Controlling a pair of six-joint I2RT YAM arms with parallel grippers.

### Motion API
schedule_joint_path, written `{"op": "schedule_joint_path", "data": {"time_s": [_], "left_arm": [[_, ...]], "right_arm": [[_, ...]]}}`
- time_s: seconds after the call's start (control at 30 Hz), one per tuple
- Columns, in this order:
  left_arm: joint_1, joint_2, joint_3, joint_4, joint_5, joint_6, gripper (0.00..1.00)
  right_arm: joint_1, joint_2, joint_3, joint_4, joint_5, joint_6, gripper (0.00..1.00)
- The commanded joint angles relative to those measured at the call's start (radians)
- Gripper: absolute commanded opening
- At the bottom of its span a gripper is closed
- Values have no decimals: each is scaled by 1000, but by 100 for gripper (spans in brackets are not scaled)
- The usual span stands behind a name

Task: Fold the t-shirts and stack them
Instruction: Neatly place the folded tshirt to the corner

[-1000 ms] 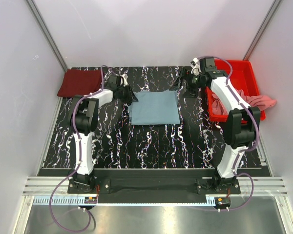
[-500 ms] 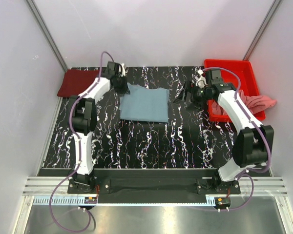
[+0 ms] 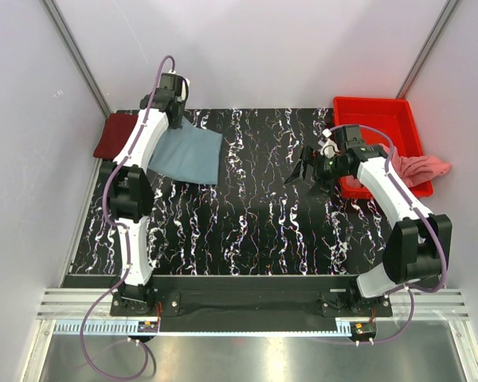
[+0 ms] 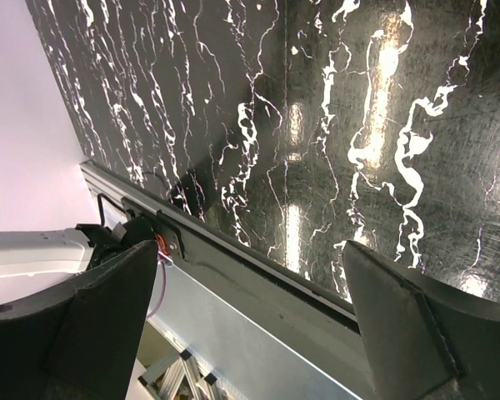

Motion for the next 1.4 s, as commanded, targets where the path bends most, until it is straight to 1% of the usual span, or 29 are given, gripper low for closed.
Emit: {"op": "schedule_joint_path", "data": {"time_s": [0.0,0.17,0.33,0.47,0.6,0.73,1.13,1.37], "left_arm": [[2,-88,49,88,-172,183,0],[3,-61,121,105,-231,251,0],[5,-65,115,207,-252,346,0],[5,-36,199,168,-260,395,0],[5,-65,160,198,-266,430,0],[5,-78,140,191,-278,463,0],[34,-136,46,244,-304,510,0],[54,-136,43,292,-318,555,0]], "right_arm": [[16,27,47,-21,-23,-31,100],[19,74,71,-28,-20,-38,100],[19,101,80,-24,-21,-38,100],[19,108,77,-22,-17,-40,100],[19,110,85,-25,-14,-40,100],[19,121,90,-21,-11,-38,100],[19,137,97,-24,-17,-38,100],[19,151,107,-28,-21,-40,100]]}}
